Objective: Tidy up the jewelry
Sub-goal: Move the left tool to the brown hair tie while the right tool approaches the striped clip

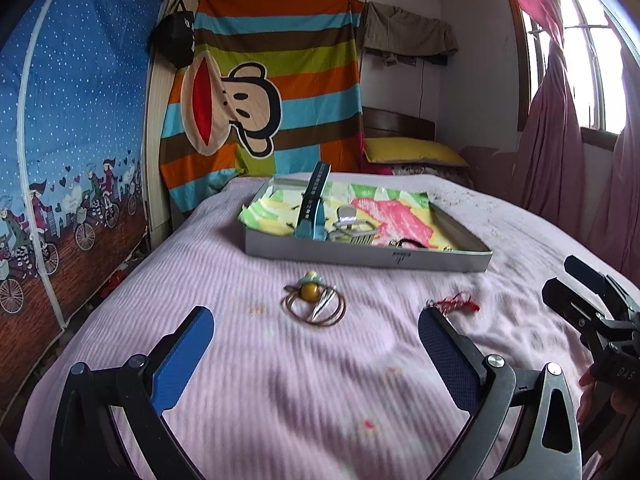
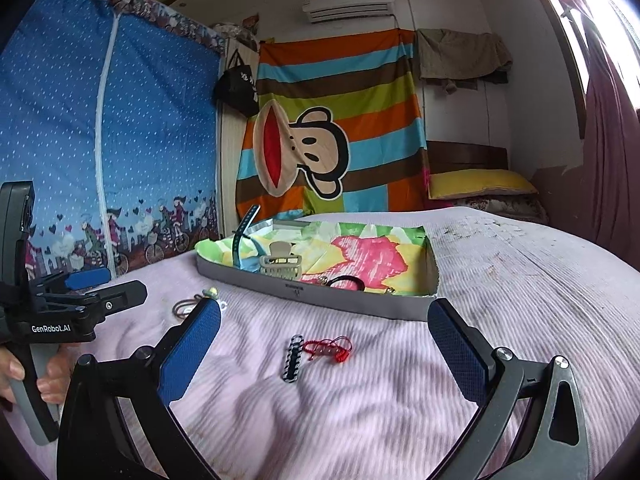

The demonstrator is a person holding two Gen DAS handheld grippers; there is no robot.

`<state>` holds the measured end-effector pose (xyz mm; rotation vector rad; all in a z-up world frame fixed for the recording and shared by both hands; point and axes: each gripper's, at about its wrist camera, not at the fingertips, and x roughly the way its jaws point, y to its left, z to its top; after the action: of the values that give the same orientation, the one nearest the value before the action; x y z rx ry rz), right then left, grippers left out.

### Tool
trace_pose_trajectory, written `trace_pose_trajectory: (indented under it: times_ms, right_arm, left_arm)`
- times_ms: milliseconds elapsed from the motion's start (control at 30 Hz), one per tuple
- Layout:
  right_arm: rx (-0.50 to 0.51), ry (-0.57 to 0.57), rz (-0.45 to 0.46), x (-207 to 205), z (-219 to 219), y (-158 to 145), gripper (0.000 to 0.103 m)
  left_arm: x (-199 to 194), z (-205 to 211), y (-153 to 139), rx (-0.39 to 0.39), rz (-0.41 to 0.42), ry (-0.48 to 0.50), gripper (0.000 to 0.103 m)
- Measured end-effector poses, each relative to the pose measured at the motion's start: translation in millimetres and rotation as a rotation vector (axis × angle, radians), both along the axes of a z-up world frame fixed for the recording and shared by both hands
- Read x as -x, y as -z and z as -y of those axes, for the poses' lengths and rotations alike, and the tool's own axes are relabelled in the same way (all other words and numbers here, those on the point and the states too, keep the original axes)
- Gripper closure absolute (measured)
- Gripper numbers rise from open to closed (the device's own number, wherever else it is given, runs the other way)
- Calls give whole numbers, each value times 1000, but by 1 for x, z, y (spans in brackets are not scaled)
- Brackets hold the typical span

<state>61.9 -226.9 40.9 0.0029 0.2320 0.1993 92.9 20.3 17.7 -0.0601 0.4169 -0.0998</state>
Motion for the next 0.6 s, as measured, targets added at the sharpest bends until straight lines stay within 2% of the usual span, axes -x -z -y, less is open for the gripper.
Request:
trace_pose_trajectory:
  times_ms: [200, 433, 600]
  right_arm:
    - [25, -20, -38, -3, -6, 7, 1]
    - [31, -48, -116, -19, -10, 18, 1]
    - [16, -61, -157, -28, -9, 23, 1]
  left_arm:
    - [-6, -5, 7, -1, -46, -7, 0]
    - [-19, -13, 18, 34, -138, -25, 0]
    - [-25, -8, 20, 7, -167, -28, 0]
